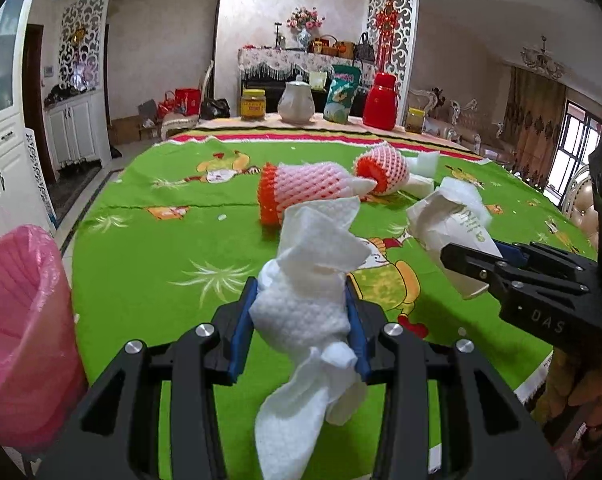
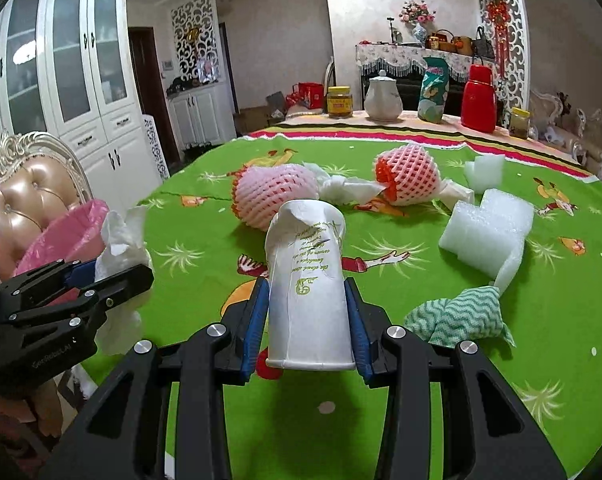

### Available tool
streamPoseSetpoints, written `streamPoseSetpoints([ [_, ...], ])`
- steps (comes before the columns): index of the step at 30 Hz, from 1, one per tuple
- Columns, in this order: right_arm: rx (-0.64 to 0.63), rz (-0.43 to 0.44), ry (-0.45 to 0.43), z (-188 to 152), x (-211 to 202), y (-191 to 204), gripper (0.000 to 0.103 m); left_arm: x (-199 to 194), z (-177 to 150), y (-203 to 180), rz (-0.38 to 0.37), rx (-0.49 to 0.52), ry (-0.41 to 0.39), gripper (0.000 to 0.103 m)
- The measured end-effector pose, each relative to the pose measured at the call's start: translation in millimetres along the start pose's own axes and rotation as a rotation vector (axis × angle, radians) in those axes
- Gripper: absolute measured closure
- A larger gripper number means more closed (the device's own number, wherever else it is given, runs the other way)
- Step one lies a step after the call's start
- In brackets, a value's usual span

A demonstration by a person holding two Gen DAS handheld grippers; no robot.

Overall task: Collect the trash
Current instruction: 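Carry the white cup and tissue toward the pink bin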

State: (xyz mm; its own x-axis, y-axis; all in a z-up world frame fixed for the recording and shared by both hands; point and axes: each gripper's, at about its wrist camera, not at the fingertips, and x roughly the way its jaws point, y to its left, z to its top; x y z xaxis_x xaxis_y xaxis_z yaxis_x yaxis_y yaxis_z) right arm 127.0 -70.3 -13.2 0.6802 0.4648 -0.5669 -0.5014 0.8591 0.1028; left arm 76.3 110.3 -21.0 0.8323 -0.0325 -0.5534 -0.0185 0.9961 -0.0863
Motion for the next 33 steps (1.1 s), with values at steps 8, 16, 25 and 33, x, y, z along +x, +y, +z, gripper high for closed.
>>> streamPoseSetpoints([
  [8, 0.031, 0.009, -0.074, 1, -21, 4, 0.064, -19, 1, 1, -0.003, 0.013, -0.053, 0.063],
  [16, -0.008, 0.058, -0.103, 5, -27, 32, 0.064, -45, -1, 19, 0.048, 0.016, -0.115, 0.063],
  [25, -0.082, 0.143, -0.104, 10, -18, 83, 0.064, -81, -11, 53, 0.110, -0.003, -0.174, 0.063],
  [33, -0.126, 0.280, -0.081, 23, 5, 139, 0.064, -113, -17, 113, 0.243, -0.049, -0.203, 0.063],
])
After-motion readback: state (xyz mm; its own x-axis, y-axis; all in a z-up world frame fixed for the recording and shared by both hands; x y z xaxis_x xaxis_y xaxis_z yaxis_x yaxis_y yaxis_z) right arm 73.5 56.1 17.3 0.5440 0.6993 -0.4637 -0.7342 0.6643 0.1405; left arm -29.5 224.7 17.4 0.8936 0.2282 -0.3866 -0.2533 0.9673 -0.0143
